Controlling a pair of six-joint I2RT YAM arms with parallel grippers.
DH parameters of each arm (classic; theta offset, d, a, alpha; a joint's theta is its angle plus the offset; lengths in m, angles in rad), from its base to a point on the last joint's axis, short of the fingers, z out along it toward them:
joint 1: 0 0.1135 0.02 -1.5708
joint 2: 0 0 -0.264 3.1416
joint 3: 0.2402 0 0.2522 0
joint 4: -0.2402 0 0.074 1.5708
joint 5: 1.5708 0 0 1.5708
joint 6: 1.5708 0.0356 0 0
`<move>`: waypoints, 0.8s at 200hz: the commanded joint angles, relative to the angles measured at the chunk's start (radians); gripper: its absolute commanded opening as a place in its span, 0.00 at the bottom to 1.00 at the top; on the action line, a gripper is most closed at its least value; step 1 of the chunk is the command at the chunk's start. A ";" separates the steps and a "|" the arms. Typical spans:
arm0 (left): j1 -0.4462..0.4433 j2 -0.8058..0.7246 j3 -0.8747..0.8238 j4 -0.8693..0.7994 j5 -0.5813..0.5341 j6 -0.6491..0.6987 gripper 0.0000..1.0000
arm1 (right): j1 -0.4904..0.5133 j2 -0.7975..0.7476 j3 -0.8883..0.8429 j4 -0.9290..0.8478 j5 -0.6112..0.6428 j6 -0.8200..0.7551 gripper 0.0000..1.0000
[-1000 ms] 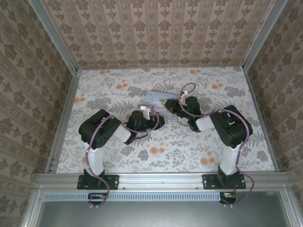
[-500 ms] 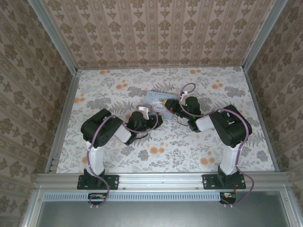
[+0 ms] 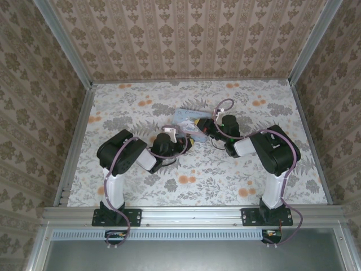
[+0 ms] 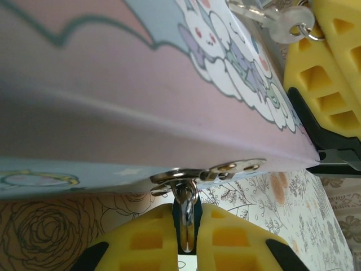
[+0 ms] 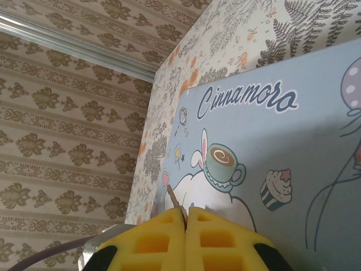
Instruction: Unlock a padlock with a key
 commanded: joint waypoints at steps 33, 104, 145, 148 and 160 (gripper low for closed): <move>0.028 -0.036 -0.032 0.035 0.017 -0.053 0.00 | -0.006 -0.164 -0.086 -0.064 -0.054 -0.017 0.00; 0.055 -0.087 -0.055 0.029 0.068 -0.151 0.00 | 0.034 -0.286 -0.323 -0.028 -0.084 0.002 0.00; 0.057 -0.138 -0.058 -0.005 0.098 -0.205 0.00 | 0.098 -0.269 -0.400 0.018 -0.041 0.015 0.00; 0.057 -0.141 -0.059 -0.007 0.100 -0.209 0.00 | 0.101 -0.265 -0.403 0.026 -0.037 0.019 0.00; 0.057 -0.153 -0.061 -0.008 0.109 -0.227 0.00 | 0.113 -0.241 -0.411 0.059 -0.023 0.035 0.00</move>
